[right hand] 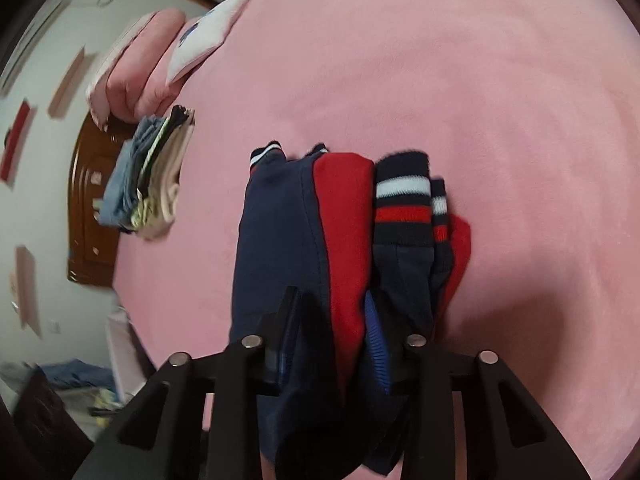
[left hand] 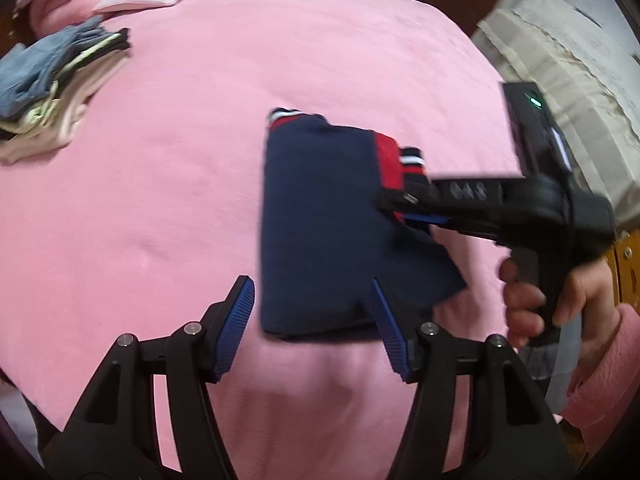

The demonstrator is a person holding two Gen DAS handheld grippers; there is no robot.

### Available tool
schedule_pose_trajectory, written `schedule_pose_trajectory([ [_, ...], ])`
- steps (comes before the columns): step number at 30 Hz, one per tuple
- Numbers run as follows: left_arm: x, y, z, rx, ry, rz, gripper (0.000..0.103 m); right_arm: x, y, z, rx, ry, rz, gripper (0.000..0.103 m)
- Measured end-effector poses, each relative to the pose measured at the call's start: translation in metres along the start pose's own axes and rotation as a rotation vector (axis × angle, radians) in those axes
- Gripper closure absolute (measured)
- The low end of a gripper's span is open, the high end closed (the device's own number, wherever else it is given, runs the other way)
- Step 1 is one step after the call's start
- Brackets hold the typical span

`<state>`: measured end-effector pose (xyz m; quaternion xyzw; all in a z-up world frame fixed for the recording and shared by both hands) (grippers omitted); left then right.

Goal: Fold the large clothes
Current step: 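Grasp the other jacket side with the right gripper and fold it over, then press the folded jacket flat with the right gripper and release it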

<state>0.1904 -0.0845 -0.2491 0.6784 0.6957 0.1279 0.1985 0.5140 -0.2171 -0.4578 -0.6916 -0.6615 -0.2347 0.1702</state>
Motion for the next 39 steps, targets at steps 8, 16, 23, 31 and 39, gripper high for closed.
schedule_pose_trajectory([
  [8, 0.024, 0.015, -0.001, -0.019, 0.038, -0.058, 0.046, 0.008, -0.012, -0.042, -0.108, 0.107, -0.042, 0.1],
  [16, 0.018, 0.029, 0.021, 0.03, 0.017, -0.008, 0.046, -0.036, -0.04, -0.062, -0.144, -0.035, 0.072, 0.1],
  [23, 0.015, 0.032, 0.046, 0.088, 0.022, 0.014, 0.046, -0.045, -0.045, -0.019, -0.132, -0.17, 0.017, 0.1],
  [31, 0.021, 0.057, 0.044, 0.061, 0.005, 0.065, 0.046, -0.028, -0.044, -0.042, -0.166, -0.188, 0.016, 0.1],
  [39, 0.042, 0.105, 0.08, 0.075, -0.157, -0.037, 0.064, 0.028, -0.041, -0.06, -0.272, -0.056, -0.198, 0.096],
])
Point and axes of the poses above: each gripper's, at about its wrist camera, not at the fingertips, and z roughly the way its jaws point, x to its left, y to its top, the point moved 3 cm from there along z, roughly the way its jaws point, and after that the axes turned 10 degrees about z, right-handed, at the moved point
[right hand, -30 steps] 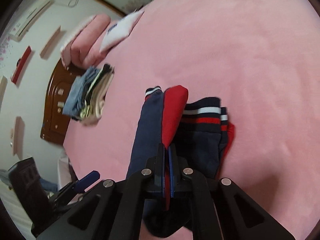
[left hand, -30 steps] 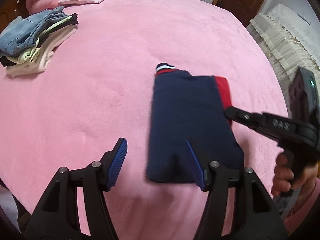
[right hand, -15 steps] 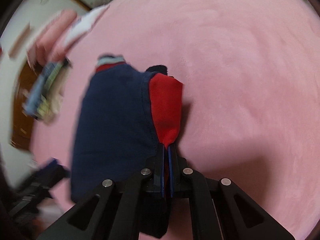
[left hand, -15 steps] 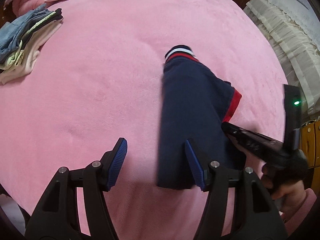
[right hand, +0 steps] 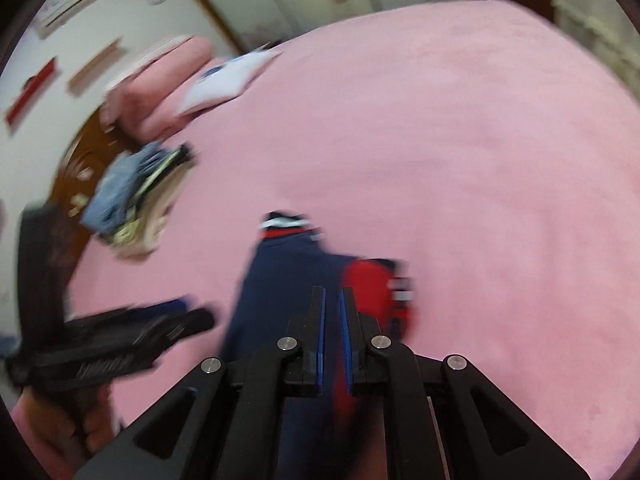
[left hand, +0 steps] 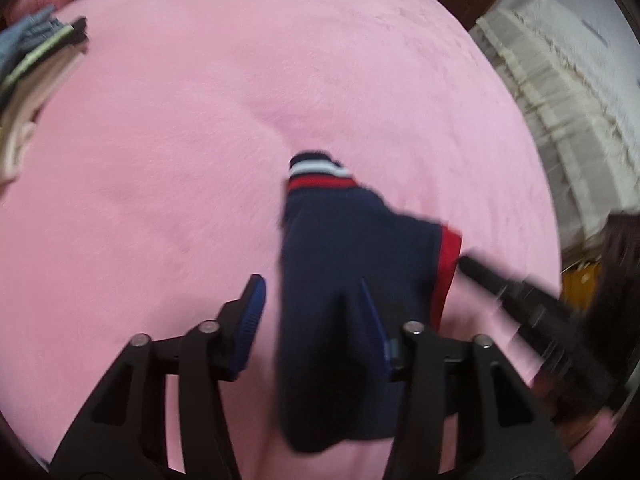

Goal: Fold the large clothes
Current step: 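Press the folded jacket flat with the right gripper and release it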

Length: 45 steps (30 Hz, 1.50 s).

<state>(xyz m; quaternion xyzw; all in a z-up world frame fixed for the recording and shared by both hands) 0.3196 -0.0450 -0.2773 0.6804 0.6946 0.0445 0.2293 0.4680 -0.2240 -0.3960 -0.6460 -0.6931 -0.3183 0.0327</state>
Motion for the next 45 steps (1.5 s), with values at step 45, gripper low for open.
schedule_pose_trajectory([
  [45, -0.038, -0.085, -0.021, 0.208, 0.184, 0.092, 0.078, -0.018, -0.122, -0.025, 0.186, -0.291, 0.145, 0.079],
])
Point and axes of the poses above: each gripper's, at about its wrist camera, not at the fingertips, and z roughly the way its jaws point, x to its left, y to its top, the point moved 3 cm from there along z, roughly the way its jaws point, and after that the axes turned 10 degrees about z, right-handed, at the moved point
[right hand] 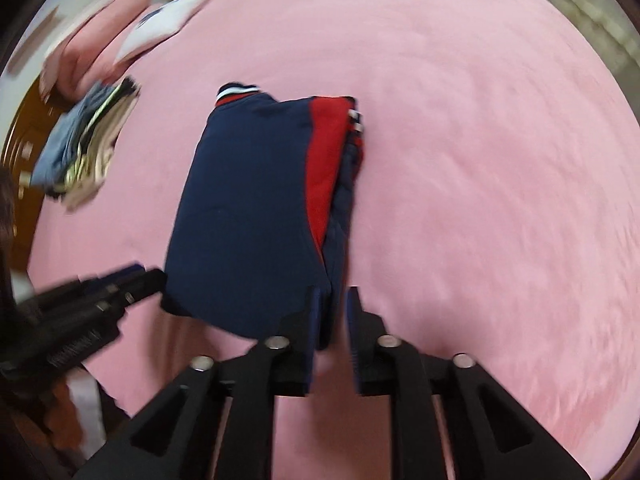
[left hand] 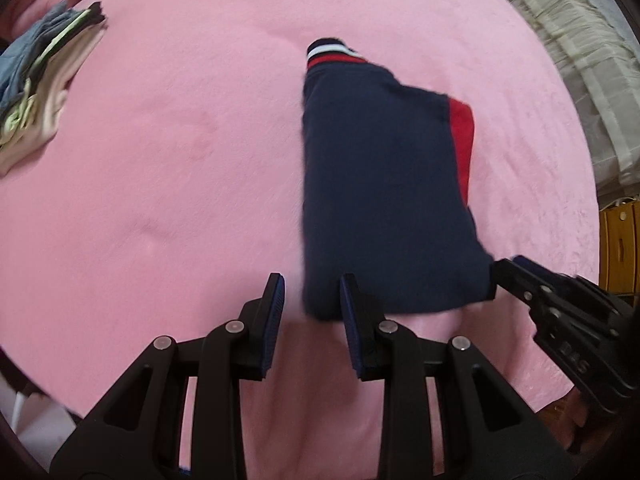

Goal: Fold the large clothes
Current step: 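Press the folded jacket flat with the right gripper and release it, then grasp the folded jacket with both grippers and lift it off the bed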

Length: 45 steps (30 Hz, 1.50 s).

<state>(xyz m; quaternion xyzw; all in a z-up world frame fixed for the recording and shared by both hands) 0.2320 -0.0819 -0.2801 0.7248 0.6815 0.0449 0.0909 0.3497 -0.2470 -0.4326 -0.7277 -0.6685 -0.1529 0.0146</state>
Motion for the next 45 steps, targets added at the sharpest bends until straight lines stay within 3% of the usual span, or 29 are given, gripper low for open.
schedule_pose_trajectory([
  [2, 0.004, 0.0, -0.006, 0.017, 0.006, -0.013, 0.077, -0.004, -0.003, -0.011, 0.0, -0.017, 0.044, 0.052],
  [3, 0.006, -0.001, -0.008, 0.025, 0.01, -0.017, 0.077, -0.005, -0.006, -0.014, 0.005, -0.022, 0.07, 0.047],
  [5, 0.003, 0.0, -0.01, 0.036, 0.017, -0.023, 0.059, 0.0, -0.005, -0.016, 0.03, -0.032, 0.102, 0.028],
  [7, -0.001, 0.004, -0.016, 0.038, 0.037, -0.017, 0.044, 0.002, -0.003, -0.023, 0.046, -0.044, 0.118, 0.023],
  [10, -0.005, 0.007, -0.027, 0.023, 0.077, 0.012, 0.038, 0.008, -0.003, -0.033, 0.056, -0.073, 0.104, 0.017],
  [13, -0.005, 0.011, -0.04, 0.007, 0.115, 0.036, 0.035, 0.017, 0.002, -0.046, 0.051, -0.082, 0.091, 0.014],
  [19, 0.001, 0.017, -0.055, -0.012, 0.092, 0.019, 0.032, 0.023, 0.013, -0.057, 0.034, -0.102, 0.09, 0.011],
  [33, 0.0, 0.027, -0.049, -0.009, 0.08, 0.019, 0.032, 0.025, 0.022, -0.051, 0.04, -0.1, 0.096, 0.011],
  [39, 0.007, 0.028, -0.029, 0.031, 0.014, -0.017, 0.029, 0.019, 0.024, -0.037, 0.073, -0.053, 0.119, 0.011],
  [45, 0.017, 0.031, 0.01, 0.075, -0.113, -0.071, 0.027, 0.002, 0.028, -0.005, 0.109, 0.088, 0.179, 0.011],
])
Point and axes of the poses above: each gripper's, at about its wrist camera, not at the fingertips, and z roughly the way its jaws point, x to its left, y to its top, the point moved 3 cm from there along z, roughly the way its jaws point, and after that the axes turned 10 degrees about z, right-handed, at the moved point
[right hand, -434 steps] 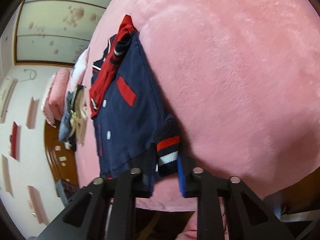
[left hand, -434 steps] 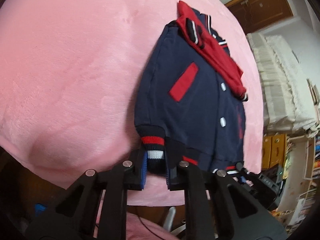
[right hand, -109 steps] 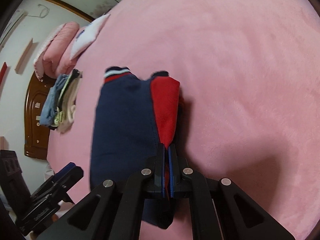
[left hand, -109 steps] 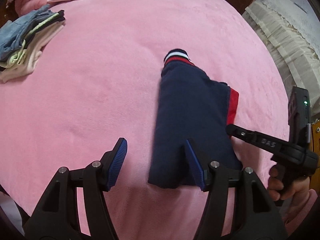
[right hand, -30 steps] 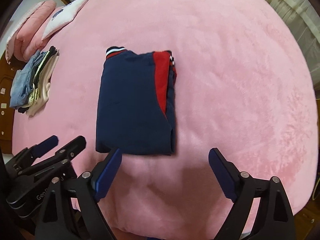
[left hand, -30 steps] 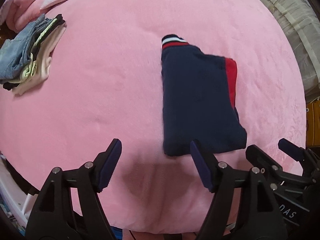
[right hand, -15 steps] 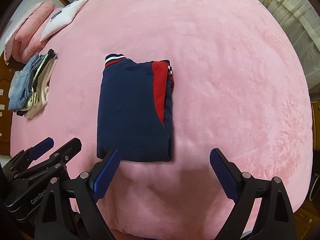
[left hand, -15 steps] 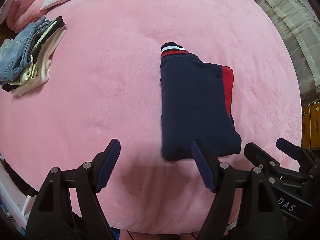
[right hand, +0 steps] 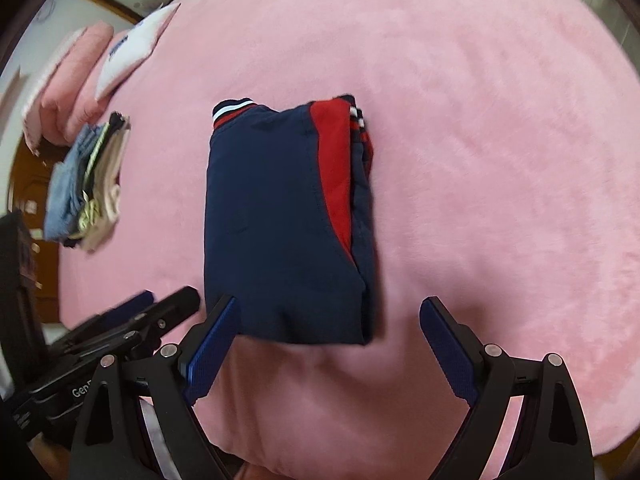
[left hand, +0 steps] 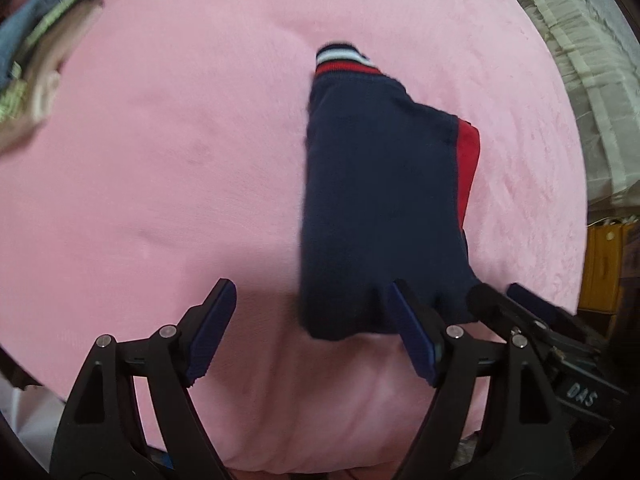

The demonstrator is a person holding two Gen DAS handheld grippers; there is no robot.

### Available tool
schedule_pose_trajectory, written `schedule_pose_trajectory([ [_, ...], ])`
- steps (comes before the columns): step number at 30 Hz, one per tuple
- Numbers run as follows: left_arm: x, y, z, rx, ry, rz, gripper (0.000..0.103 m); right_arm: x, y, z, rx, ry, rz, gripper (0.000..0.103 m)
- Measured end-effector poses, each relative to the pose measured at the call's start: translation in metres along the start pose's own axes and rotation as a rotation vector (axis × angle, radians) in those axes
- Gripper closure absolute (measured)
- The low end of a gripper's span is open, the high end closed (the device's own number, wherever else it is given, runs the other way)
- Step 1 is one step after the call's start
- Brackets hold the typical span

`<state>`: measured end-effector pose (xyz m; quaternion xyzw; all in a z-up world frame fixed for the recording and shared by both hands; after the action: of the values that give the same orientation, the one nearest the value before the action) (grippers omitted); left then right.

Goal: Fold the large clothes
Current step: 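Grasp the folded jacket with both grippers and lift it off the bed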

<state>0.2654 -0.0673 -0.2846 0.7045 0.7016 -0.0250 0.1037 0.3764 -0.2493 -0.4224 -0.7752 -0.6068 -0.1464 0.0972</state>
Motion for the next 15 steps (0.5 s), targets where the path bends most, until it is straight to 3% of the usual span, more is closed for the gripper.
schedule_pose_trajectory([
  [4, 0.012, 0.003, 0.031, 0.034, -0.118, -0.05, 0.027, -0.018, 0.008, 0.034, 0.064, 0.086, 0.05, 0.011],
  [7, 0.02, 0.004, 0.048, 0.016, -0.216, -0.091, 0.027, -0.029, 0.011, 0.057, 0.111, 0.143, 0.083, 0.012],
  [12, 0.03, 0.004, 0.069, -0.02, -0.375, -0.148, 0.027, -0.04, 0.013, 0.071, 0.09, 0.257, 0.102, 0.012],
  [15, 0.031, 0.006, 0.076, -0.038, -0.408, -0.144, 0.026, -0.047, 0.017, 0.079, 0.088, 0.337, 0.147, 0.013],
])
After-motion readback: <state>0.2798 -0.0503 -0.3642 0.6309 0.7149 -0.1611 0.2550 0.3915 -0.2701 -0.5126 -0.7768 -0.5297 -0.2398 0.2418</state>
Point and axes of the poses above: each gripper's, at about its wrist camera, not at the fingertips, and z roughly the way its jaws point, x to its left, y to its top, the point moved 3 cm from there along z, roughly the way its jaws point, and after that the axes turned 10 degrees about z, right-handed, at the moved point
